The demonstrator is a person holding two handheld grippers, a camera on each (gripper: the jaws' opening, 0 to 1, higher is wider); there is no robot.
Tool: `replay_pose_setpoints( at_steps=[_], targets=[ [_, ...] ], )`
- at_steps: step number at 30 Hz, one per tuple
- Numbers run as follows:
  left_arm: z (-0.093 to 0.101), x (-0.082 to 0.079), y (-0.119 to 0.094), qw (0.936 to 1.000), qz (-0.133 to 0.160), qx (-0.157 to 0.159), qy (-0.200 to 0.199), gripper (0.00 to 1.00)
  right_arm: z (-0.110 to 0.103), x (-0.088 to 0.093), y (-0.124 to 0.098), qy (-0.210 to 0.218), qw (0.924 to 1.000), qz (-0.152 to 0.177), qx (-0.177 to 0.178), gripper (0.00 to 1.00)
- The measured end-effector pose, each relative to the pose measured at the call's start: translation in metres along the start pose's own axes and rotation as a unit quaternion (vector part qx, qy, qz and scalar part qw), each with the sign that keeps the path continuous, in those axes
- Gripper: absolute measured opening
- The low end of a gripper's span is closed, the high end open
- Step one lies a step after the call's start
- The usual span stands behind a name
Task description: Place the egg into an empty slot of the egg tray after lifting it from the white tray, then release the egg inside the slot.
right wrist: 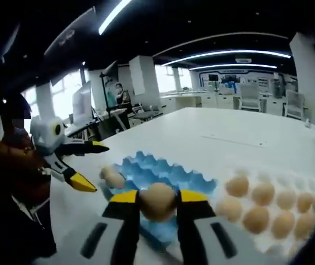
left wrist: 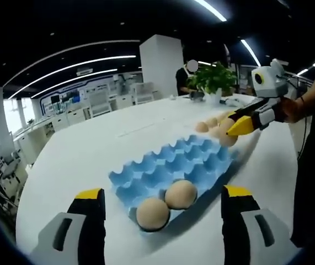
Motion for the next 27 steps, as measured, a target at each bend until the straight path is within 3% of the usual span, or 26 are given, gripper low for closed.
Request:
replay_pose_setpoints(
  at_steps=[10,27],
  targets=[
    [-0.001,-0.001,0.0,1.0,-0.002,-0.001,0.001,0.84,-0.023,-0.004,0.029,-0.023,0.9985,-0.009,-0.048,0.25],
    [-0.002,-0.004,-0.002,0.9999,-0.002,-0.004,0.012,0.83,-0.038,0.001,0.056,-0.038,0.9955,-0.025,-0.083,0.25]
  ],
)
Point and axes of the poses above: the point that each gripper's makers call its tool centre point, and the gripper's own axes: y roughly forward along the fingers, z roughly to its right, x roughly out of its underside, the point moved 4 cm from there along -y, roughly backward along the fingers, and after that the axes turned 8 degrees about -z, right-handed, at the moved point
